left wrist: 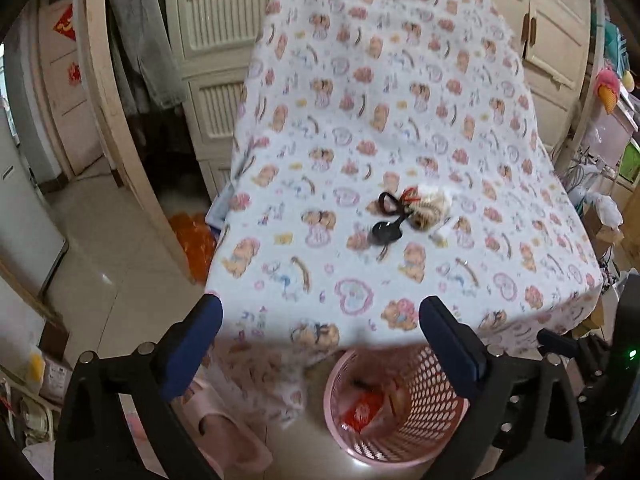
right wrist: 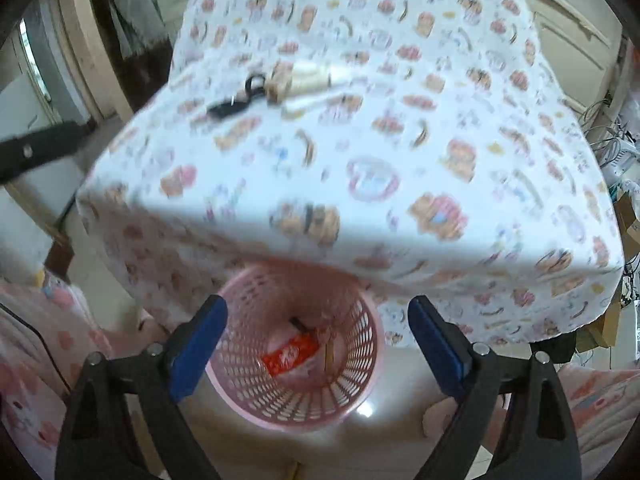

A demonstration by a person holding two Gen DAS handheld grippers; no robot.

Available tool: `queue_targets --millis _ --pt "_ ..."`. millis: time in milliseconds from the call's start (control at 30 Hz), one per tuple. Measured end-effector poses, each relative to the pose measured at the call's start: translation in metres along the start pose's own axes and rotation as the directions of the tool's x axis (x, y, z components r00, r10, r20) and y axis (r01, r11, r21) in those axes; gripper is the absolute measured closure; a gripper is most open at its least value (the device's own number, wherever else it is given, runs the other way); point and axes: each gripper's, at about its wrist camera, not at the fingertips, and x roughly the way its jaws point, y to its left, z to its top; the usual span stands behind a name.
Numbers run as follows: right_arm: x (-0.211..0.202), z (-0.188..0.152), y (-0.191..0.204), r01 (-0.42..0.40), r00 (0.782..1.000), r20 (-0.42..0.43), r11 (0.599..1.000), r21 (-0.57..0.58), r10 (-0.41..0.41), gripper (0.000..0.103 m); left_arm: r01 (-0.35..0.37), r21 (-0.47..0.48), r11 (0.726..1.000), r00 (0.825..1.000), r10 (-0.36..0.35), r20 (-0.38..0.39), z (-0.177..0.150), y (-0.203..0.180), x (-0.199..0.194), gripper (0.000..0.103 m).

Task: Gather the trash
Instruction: 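Raise the right tool back toward the items on the cloth, then close the right tool on the white plastic stick and lift it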

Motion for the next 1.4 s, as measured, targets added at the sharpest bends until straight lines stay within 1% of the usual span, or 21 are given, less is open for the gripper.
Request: queue_targets --millis 67,100,200,267,467,600,667,767,900,967,1033,1067,1133,1200,1267,1400 --pt "-0.009 0.005 0.000 0.020 0.999 0.042 1.000 -0.004 -0.019 0.011 0.005 0.005 1.000 1.000 -0.005 0.017 0.002 -0.002 -0.001 0.004" --pt "-0.014 0.008 -0.001 0.033 0.997 0.069 0.999 -0.014 -0.032 0.011 0.002 0.011 1.000 1.000 -0.002 0.020 0.003 -0.003 -0.001 0.002" --pt "-0.020 0.013 0.000 0.058 0.992 0.115 0.997 -0.044 -0.052 0.011 -0.012 0.017 1.000 1.000 0.011 0.015 0.003 -0.005 0.002 0.001" --pt "-0.021 0.014 0.001 0.066 0.990 0.124 0.997 -0.051 -0.059 0.011 -0.006 0.008 1.000 1.000 0.006 0.007 0.003 -0.005 0.006 0.001" --pt "-0.020 0.015 0.001 0.052 0.990 0.130 0.998 -0.043 -0.046 0.011 -0.014 0.008 1.000 1.000 0.014 -0.014 0.007 -0.005 0.024 0.001" --pt "-0.023 0.016 0.000 0.066 0.987 0.153 0.996 -0.053 -0.057 0.011 -0.029 0.016 0.999 1.000 0.029 -0.005 0.009 -0.006 0.031 0.001" --pt "-0.023 0.018 -0.002 0.071 0.985 0.162 0.996 -0.052 -0.062 0.011 -0.016 0.003 1.000 1.000 0.016 -0.010 0.010 -0.005 0.034 0.001" --pt "-0.022 0.024 -0.007 0.056 0.983 0.179 0.998 -0.029 -0.050 0.011 0.010 -0.030 1.000 1.000 -0.010 -0.026 0.011 -0.001 0.039 0.001" --pt "-0.025 0.045 -0.015 0.020 0.976 0.216 1.000 -0.009 -0.018 0.011 0.013 -0.054 0.998 0.999 -0.015 -0.042 0.011 0.004 0.045 0.006" --pt "-0.029 0.055 -0.018 -0.014 0.973 0.230 1.000 0.007 0.012 0.018 0.019 -0.062 0.998 0.999 -0.022 -0.047 0.012 0.006 0.046 0.007" --pt "-0.030 0.067 -0.017 -0.050 0.972 0.229 0.999 -0.001 0.049 0.032 0.014 -0.057 0.998 0.999 -0.016 -0.048 0.012 0.006 0.048 0.010" --pt "-0.028 0.073 -0.015 -0.061 0.972 0.226 0.998 -0.014 0.062 0.036 0.008 -0.056 0.998 0.999 -0.011 -0.047 0.012 0.006 0.048 0.011" --pt "-0.022 0.083 -0.010 -0.076 0.973 0.218 0.996 -0.035 0.082 0.049 0.008 -0.059 0.998 0.999 -0.011 -0.049 0.012 0.007 0.050 0.014" --pt "-0.013 0.092 -0.007 -0.102 0.973 0.205 0.994 -0.044 0.109 0.056 0.013 -0.060 0.998 0.998 -0.016 -0.058 0.011 0.006 0.052 0.018" --pt "-0.003 0.098 -0.003 -0.117 0.975 0.187 0.992 -0.052 0.124 0.056 0.011 -0.052 0.999 0.998 -0.014 -0.063 0.011 0.005 0.054 0.019" --pt "0.020 0.101 0.006 -0.073 0.982 0.169 0.993 -0.097 0.088 0.056 0.008 -0.042 0.999 0.998 -0.011 -0.066 0.010 0.002 0.057 0.019"
